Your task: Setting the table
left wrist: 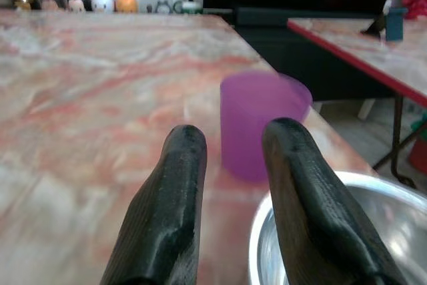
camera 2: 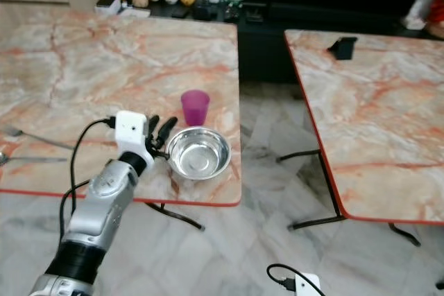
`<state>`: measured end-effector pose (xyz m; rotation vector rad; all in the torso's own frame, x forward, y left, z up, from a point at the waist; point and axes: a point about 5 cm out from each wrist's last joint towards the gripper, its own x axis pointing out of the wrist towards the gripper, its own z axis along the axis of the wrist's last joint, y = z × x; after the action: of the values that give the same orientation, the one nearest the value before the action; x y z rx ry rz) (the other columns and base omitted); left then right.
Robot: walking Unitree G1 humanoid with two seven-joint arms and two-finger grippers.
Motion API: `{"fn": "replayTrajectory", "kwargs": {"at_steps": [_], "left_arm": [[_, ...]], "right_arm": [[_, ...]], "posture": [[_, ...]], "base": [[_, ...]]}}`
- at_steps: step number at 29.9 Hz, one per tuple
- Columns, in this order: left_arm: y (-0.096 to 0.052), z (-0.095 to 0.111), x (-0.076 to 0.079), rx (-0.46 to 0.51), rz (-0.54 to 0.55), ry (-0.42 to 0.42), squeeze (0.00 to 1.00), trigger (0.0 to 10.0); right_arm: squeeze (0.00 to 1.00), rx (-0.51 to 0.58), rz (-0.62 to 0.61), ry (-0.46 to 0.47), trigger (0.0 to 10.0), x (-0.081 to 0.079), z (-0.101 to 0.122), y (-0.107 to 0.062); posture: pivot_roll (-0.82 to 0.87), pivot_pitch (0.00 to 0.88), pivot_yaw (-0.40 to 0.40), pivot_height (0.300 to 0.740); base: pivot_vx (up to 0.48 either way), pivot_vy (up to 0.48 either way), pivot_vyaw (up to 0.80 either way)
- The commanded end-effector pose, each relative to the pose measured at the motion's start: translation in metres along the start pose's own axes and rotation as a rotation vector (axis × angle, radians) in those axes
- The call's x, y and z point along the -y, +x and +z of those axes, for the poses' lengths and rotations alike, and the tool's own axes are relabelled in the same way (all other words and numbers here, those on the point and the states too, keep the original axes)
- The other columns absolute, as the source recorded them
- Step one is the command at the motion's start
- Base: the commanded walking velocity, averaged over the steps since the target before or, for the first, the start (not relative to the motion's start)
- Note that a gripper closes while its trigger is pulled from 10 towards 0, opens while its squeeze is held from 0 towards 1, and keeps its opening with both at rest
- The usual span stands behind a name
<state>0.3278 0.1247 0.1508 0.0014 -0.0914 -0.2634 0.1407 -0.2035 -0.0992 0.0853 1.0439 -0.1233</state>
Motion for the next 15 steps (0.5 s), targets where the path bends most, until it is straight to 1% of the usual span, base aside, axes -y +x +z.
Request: {"fn": "replayTrajectory", "kwargs": {"at_steps": [1, 5, 12, 14, 15], "left_arm": [[0.004, 0.007, 0.012, 0.023, -0.034, -0.006, 0.0, 10.0], [0.002, 0.006, 0.01, 0.018, -0.035, -0.038, 0.0, 10.0], [-0.003, 0.003, 0.006, -0.003, -0.05, -0.051, 0.0, 10.0], [-0.004, 0.001, 0.005, -0.017, -0.055, -0.057, 0.0, 10.0], [-0.006, -0.004, 0.004, -0.053, -0.064, -0.041, 0.0, 10.0]], "right_arm": [[0.0, -0.018, -0.022, -0.004, 10.0, 0.009, -0.005, -0.002], [0.0, -0.019, -0.021, -0.004, 10.0, 0.009, -0.005, -0.002], [0.0, -0.021, -0.023, -0.004, 10.0, 0.009, -0.005, -0.002], [0.0, -0.021, -0.023, -0.005, 10.0, 0.008, -0.005, -0.002], [0.0, -0.021, -0.023, -0.004, 10.0, 0.008, -0.005, -0.002]], "posture": [[0.14, 0.0, -0.075, 0.727], [0.14, 0.0, -0.073, 0.727], [0.14, 0.0, -0.071, 0.727], [0.14, 0.0, -0.071, 0.727], [0.14, 0.0, -0.071, 0.727]], "base": [[0.0, 0.0, 0.0], [0.0, 0.0, 0.0], [0.0, 0.0, 0.0], [0.0, 0.0, 0.0], [0.0, 0.0, 0.0]]}}
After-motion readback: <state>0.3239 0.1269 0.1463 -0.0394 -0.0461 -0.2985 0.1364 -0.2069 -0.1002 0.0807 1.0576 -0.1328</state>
